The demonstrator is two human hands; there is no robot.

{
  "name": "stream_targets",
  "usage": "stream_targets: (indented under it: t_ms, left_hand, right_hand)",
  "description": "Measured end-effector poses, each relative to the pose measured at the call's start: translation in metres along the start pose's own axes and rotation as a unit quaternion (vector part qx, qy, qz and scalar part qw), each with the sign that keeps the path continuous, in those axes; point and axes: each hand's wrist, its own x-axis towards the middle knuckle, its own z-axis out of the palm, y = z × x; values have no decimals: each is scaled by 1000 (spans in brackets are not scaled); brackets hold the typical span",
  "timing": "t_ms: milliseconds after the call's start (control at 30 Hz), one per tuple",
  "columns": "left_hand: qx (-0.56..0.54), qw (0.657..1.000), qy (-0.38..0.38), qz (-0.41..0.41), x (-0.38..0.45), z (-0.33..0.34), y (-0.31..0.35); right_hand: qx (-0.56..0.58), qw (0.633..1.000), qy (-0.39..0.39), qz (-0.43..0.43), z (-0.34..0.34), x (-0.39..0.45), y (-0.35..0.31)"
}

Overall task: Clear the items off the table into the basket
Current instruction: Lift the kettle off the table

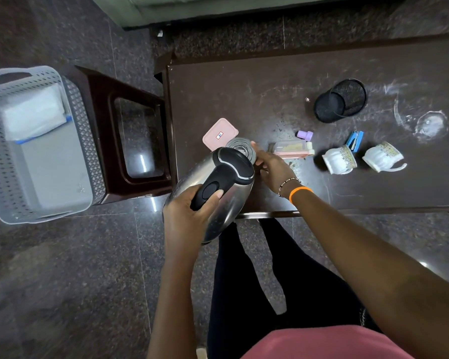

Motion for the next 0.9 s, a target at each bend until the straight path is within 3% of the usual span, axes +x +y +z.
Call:
stream_targets:
  t_ms: [333,600,900]
  left_hand:
    - [27,999,9,14,-1,0,1]
    - [25,1000,10,-4,-2,-3,-2]
    - [3,1000,3,-20,-2,-6,0]
  right_hand:
    - [19,1000,4,18,-1,-1,-4]
    - [97,992,60,56,-2,4,-8]
    - [61,990,89,87,-3,9,-15]
